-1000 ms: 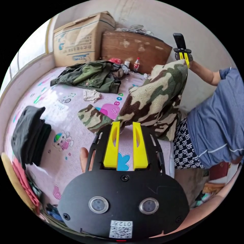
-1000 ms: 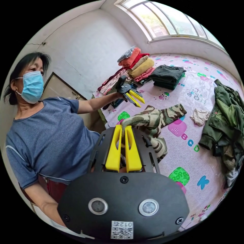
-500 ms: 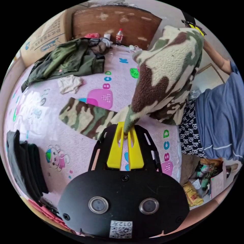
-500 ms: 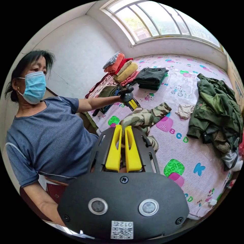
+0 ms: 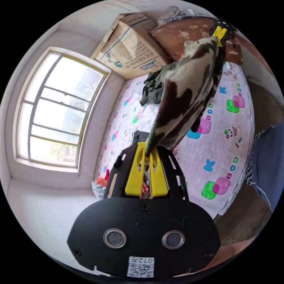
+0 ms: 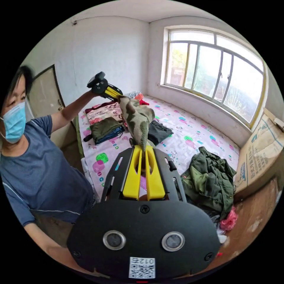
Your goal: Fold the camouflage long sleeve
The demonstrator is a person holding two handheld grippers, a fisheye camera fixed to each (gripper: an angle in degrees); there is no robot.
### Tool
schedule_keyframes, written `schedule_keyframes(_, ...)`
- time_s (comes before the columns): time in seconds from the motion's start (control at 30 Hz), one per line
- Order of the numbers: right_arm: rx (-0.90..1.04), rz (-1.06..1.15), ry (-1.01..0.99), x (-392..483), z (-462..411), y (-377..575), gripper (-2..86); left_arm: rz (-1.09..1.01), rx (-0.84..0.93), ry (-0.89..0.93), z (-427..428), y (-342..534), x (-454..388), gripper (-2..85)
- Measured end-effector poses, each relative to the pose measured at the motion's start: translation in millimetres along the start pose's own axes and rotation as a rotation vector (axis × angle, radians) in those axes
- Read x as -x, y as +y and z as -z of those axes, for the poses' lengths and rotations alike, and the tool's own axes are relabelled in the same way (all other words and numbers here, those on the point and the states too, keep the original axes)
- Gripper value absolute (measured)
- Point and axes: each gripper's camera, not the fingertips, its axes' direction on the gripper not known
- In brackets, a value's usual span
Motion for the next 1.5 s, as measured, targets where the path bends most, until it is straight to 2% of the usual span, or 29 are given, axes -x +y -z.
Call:
schedule_keyframes(0.07, -0.013, 0.063, -0.029, 14.9, 5.0, -0.9, 1.1, 0.06, 0.056, -0.049, 2.7, 3.3, 1.6, -0.4)
schedule_keyframes(0.17, -0.011, 0.048, -0.069, 20.1, 12.9, 6.0, 1.0, 0.165, 0.027, 0.05, 2.0, 8.3, 9.0, -0.4)
schedule_keyframes(0.37, -0.025, -0.128, -0.103, 10.1, 51.1, 65.4, 1.0, 0.197, -0.022, 0.179, -35.3, -49.3, -3.9, -0.4)
schedule_keyframes(0.6, -0.161, -0.27, -0.099, 74.7, 162.6, 144.4, 1.0, -0.011, -0.209, 0.408, -71.7, -203.9, -66.4, -0.3)
schedule_keyframes(0.77, -0.058, -0.249, -0.077, 154.0, 171.5, 108.0, 1.0, -0.229, -0.357, 0.591, -76.7, -277.2, -121.0, -0.2)
schedule_keyframes(0.87, 0.048, -0.244, -0.097, 182.9, 122.3, 71.1, 1.0, -0.376, -0.396, 0.681, -91.4, -294.2, -152.1, 0.0)
schedule_keyframes(1.0, 0.115, -0.357, -0.263, 168.6, -3.5, 39.9, 1.1, -0.553, -0.367, 0.7, -139.2, -289.0, -185.2, 0.4)
schedule_keyframes(1.07, 0.117, -0.464, -0.366, 146.0, -77.5, 37.5, 1.2, -0.597, -0.303, 0.692, -174.2, -283.3, -191.0, 0.6)
schedule_keyframes(1.13, 0.097, -0.594, -0.464, 115.0, -190.8, 40.2, 1.2, -0.592, -0.151, 0.685, -231.5, -270.6, -179.2, 1.3)
schedule_keyframes(1.17, 0.085, -0.635, -0.47, 108.3, -219.7, 41.7, 1.2, -0.578, -0.109, 0.683, -246.3, -265.5, -171.5, 1.5)
schedule_keyframes(1.23, 0.061, -0.696, -0.401, 99.6, -328.0, 37.2, 1.3, -0.445, 0.096, 0.702, -307.4, -236.3, -124.6, 4.1)
schedule_keyframes(1.27, 0.07, -0.707, -0.362, 100.5, -352.9, 33.7, 1.4, -0.41, 0.145, 0.721, -322.1, -225.9, -110.9, 4.9)
schedule_keyframes(1.3, 0.093, -0.692, -0.254, 107.0, -398.6, 23.3, 1.5, -0.343, 0.213, 0.771, -348.3, -201.7, -83.1, 6.3)
schedule_keyframes(1.4, 0.167, -0.654, -0.011, 131.1, -496.6, -5.3, 2.0, -0.103, 0.237, 0.859, -398.3, -131.8, -16.7, 8.8)
schedule_keyframes(1.43, 0.198, -0.637, 0.006, 139.6, -530.1, -16.8, 2.5, -0.003, 0.233, 0.949, -417.0, -103.2, 3.6, 9.1)
schedule_keyframes(1.5, 0.267, -0.557, 0.011, 156.4, -576.9, -38.8, 3.7, 0.158, 0.145, 0.987, -431.3, -58.7, 30.3, 8.9)
